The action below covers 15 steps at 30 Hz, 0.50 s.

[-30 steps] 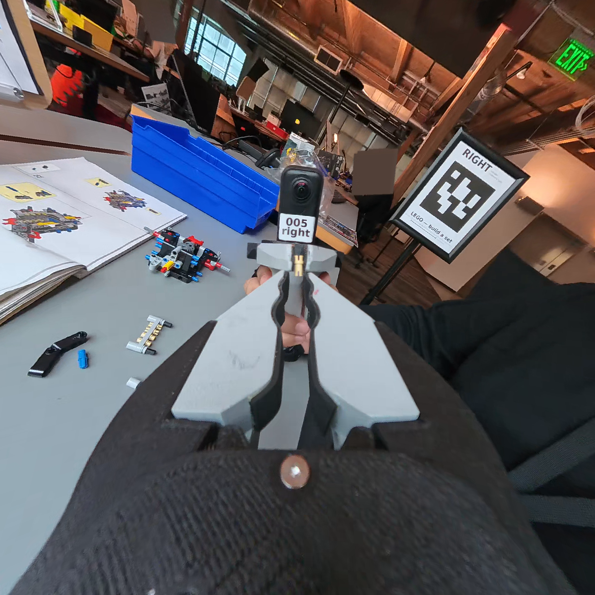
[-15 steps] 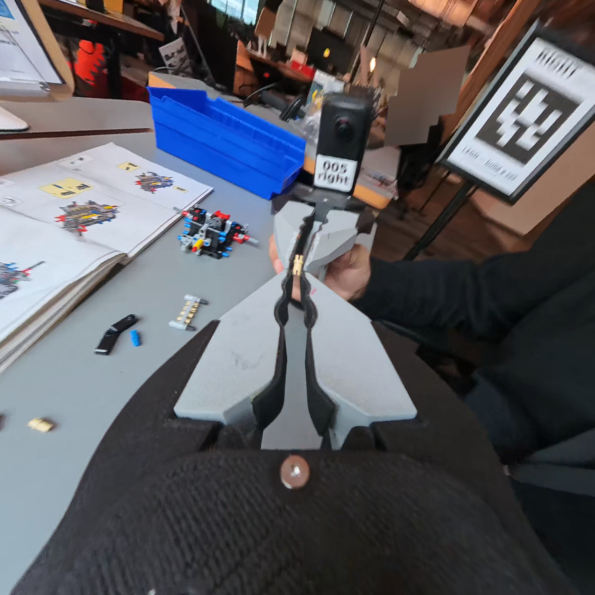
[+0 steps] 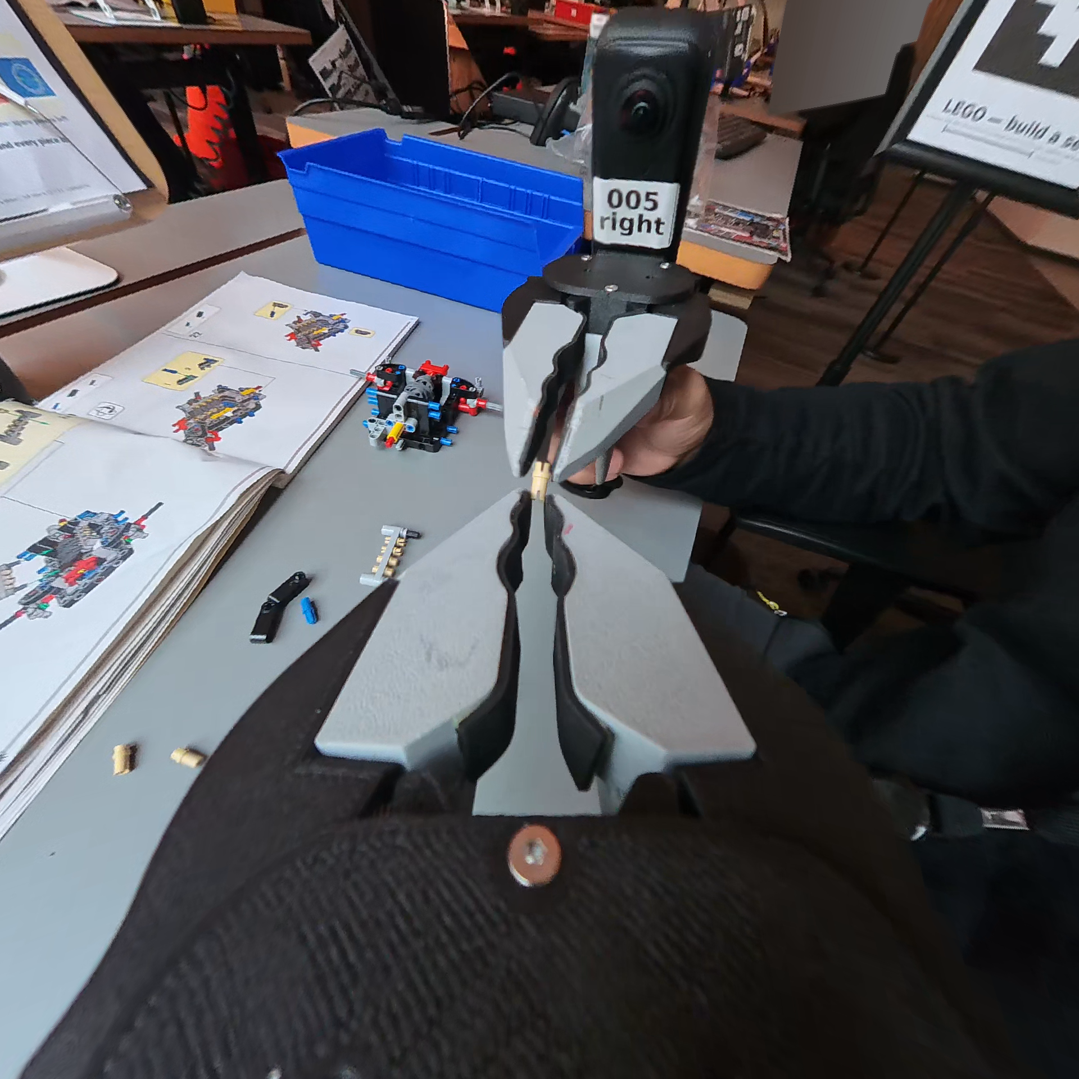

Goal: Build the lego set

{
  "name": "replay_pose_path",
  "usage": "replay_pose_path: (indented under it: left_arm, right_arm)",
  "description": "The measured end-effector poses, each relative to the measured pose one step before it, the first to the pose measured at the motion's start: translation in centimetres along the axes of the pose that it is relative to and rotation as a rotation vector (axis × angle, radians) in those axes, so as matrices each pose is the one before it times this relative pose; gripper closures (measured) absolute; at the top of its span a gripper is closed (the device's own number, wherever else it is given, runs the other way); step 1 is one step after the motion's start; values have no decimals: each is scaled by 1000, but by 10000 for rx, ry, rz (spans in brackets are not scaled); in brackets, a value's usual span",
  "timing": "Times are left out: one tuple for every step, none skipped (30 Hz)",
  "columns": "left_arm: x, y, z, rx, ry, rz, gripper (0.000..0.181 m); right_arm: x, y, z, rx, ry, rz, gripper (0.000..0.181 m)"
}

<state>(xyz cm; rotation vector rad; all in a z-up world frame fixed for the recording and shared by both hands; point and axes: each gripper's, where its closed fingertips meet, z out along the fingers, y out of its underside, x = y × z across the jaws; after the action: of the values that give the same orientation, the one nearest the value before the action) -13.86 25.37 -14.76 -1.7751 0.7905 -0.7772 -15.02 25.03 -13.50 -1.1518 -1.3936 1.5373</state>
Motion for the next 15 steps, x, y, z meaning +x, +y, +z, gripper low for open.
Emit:
replay_pose_path:
  left_arm:
    - [88, -113, -52, 89, 132, -153, 179]
    - [96, -97, -24, 64, 119, -118, 180]
    - [85, -52, -13, 27, 76, -62, 180]
    - [32, -4, 9, -1, 29, -11, 180]
    - [49, 25, 25, -15, 24, 7, 180]
    - [55, 15, 26, -1, 38, -5, 180]
    - [45, -21, 25, 25, 39, -22, 180]
    - [32, 43, 32, -8, 42, -33, 180]
    - [17, 64, 26, -29, 22, -22, 180]
    - [-32, 54, 17, -24, -12, 5, 180]
    - [-10, 31, 3, -11, 3, 3, 180]
    - [-3, 38, 12, -17, 22, -26, 180]
    - [-16, 71, -3, -47, 35, -26, 180]
    - [-103, 216, -25, -179, 20, 29, 180]
    - [-621, 644, -192, -509, -234, 167, 175]
  right_arm:
    - [-130, -34, 23, 24, -30, -84, 179]
    - [-149, -100, 20, 45, -22, -102, 180]
    - [-38, -69, 13, 13, 42, -111, 180]
    - [-58, -27, 26, -13, 19, -81, 180]
    - [-47, -14, 20, -8, -13, -27, 180]
    - [-31, -14, 18, 8, -23, 35, 180]
    - [-43, -7, 23, 15, -46, 54, 179]
    - [-19, 24, 19, 2, -29, 29, 179]
    - [15, 66, 15, -27, -4, 7, 179]
    - [11, 70, 14, -34, 13, -12, 179]
    - [9, 51, -3, -40, 17, -43, 180]
    - [0, 75, -18, -75, 38, -77, 180]
    - [22, 129, 13, -116, 43, -84, 180]
    - [153, 289, 60, -210, 102, -20, 180]
    - [557, 325, 9, -194, 338, 43, 180]
